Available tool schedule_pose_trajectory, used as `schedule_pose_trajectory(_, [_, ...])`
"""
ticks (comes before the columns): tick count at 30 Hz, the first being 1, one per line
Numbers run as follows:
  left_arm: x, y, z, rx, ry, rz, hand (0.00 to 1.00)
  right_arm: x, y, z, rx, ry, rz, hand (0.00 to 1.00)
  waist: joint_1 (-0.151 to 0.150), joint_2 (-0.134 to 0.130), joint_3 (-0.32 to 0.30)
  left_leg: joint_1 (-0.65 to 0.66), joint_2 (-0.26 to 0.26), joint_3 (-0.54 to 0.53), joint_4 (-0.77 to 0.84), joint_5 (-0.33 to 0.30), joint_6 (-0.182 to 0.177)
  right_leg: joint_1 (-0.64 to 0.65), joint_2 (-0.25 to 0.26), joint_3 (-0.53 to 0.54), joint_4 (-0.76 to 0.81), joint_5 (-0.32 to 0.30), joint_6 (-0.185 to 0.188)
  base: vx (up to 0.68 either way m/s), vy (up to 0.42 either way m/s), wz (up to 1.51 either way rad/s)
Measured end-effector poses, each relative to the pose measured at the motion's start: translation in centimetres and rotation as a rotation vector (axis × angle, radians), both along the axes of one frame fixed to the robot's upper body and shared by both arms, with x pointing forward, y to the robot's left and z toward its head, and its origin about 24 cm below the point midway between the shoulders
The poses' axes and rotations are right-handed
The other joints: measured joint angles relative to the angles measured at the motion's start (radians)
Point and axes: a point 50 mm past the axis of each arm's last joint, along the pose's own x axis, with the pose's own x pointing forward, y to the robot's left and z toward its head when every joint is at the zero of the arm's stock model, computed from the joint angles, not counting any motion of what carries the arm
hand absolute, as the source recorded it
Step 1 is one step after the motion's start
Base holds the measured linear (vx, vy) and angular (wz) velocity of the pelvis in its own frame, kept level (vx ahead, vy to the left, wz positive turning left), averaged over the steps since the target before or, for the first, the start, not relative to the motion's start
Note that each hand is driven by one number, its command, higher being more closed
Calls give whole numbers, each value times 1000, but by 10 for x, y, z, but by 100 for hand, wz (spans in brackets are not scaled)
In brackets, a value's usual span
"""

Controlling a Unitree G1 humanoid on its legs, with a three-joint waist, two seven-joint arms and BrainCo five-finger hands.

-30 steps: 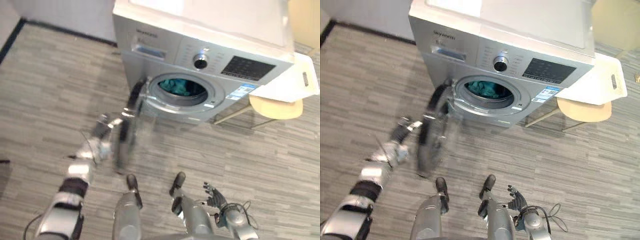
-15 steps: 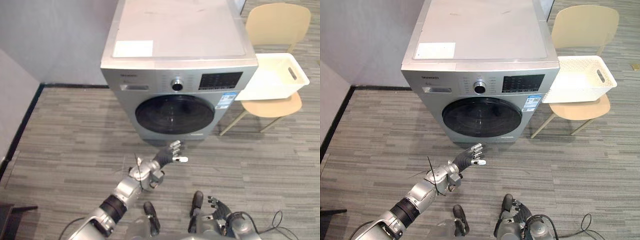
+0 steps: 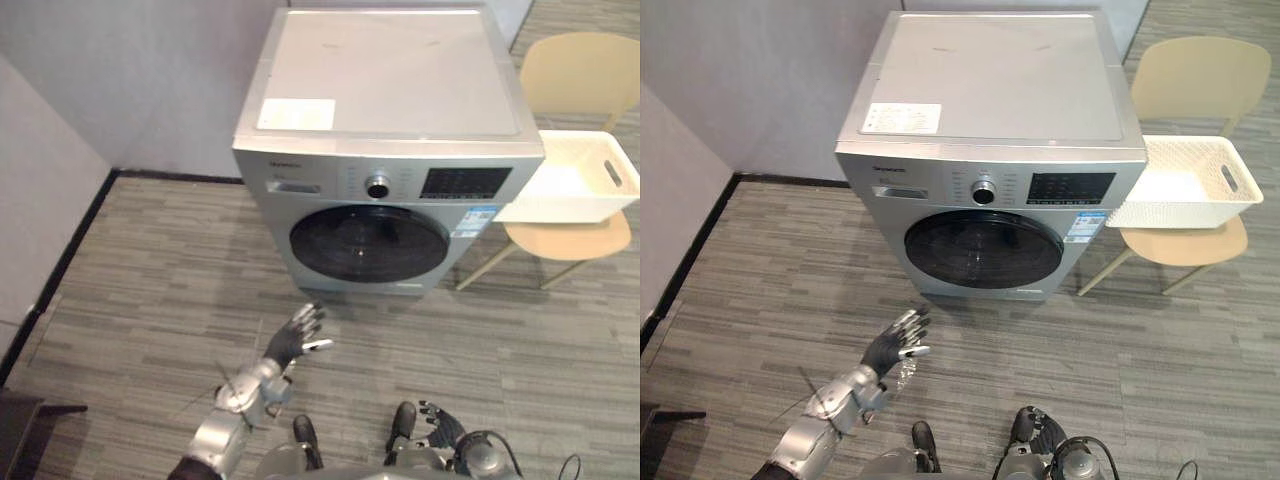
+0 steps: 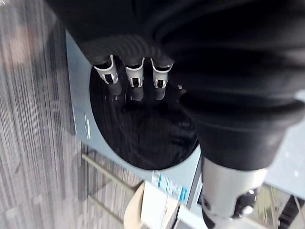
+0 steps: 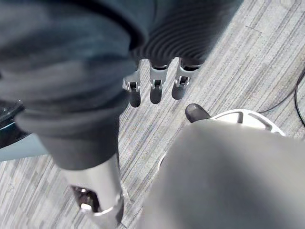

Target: Pick up the laundry basket with both hands and put the clothes into the washing machine.

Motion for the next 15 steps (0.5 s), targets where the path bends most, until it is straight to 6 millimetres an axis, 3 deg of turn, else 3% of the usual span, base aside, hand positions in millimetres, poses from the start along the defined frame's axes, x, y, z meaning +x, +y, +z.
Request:
schedule_pose_trajectory(3, [-5,13,-8,-5,23,121,0,-10,-2,-6,-17,35,-50,0,33,-9,-6,-53,-14,-75,26,-12,19,68,-16,-159,0,-45,24,-92,82,152])
schedule_pose_trajectory(4, [-8,18,-15,13,41,180,0,-12,-3,-7,-14,32,-87,0,52,-19,-11,-62,10,9,27,-8,45,89,-29,-228,1,-55,36,-5,127,172])
schedule_pose_trajectory(5, [-15,26,-22,50,64,263,0,-14,-4,-9,-10,35,-144,0,62,-25,-22,-53,58,165,42,1,59,100,-44,-281,13,-66,50,26,143,167])
schedule_pose_trajectory(6, [-21,30,-29,67,92,308,0,-13,-5,-8,-9,28,-174,0,73,-22,-23,-50,74,214,44,7,55,109,-50,-303,29,-74,60,91,173,125])
schedule_pose_trajectory(7, [-31,35,-38,98,134,366,0,-13,-6,-8,-8,23,-220,0,87,-28,-23,-46,62,204,43,11,49,121,-64,-318,49,-81,66,136,218,106])
schedule_pose_trajectory(8, [-48,46,-50,175,200,440,0,-12,-5,-9,6,7,-300,0,109,-46,-22,-38,17,164,66,-8,66,161,-109,-367,100,-97,90,149,227,107])
schedule_pose_trajectory(9, [-54,49,-54,215,222,461,0,-11,-4,-9,12,1,-330,0,110,-48,-22,-33,6,143,80,-24,73,178,-135,-392,147,-111,106,185,251,131])
schedule_pose_trajectory(10, [-65,52,-60,283,253,477,0,-9,-6,-8,17,-16,-394,0,110,-49,-23,-29,-14,95,105,-54,83,190,-206,-408,290,-146,105,223,280,127])
schedule_pose_trajectory(11, [-74,54,-66,336,285,481,0,-4,-7,-7,28,-37,-440,0,110,-48,-23,-14,-37,56,112,-71,98,165,-291,-372,483,-154,54,287,345,116])
schedule_pose_trajectory(12, [-78,54,-68,356,298,480,0,-2,-6,-6,35,-46,-454,0,109,-50,-21,0,-46,34,109,-77,104,134,-332,-320,586,-139,11,259,288,89])
schedule_pose_trajectory(13, [-85,56,-73,400,327,482,0,3,-3,-6,48,-61,-468,0,108,-50,-19,28,-52,1,104,-86,110,62,-341,-176,727,-215,-2,265,204,65])
schedule_pose_trajectory(15, [-97,62,-83,480,385,456,0,5,5,-6,67,-71,-480,0,102,-39,-11,94,-48,-63,72,-85,109,-2,-254,-49,759,-332,19,266,117,79])
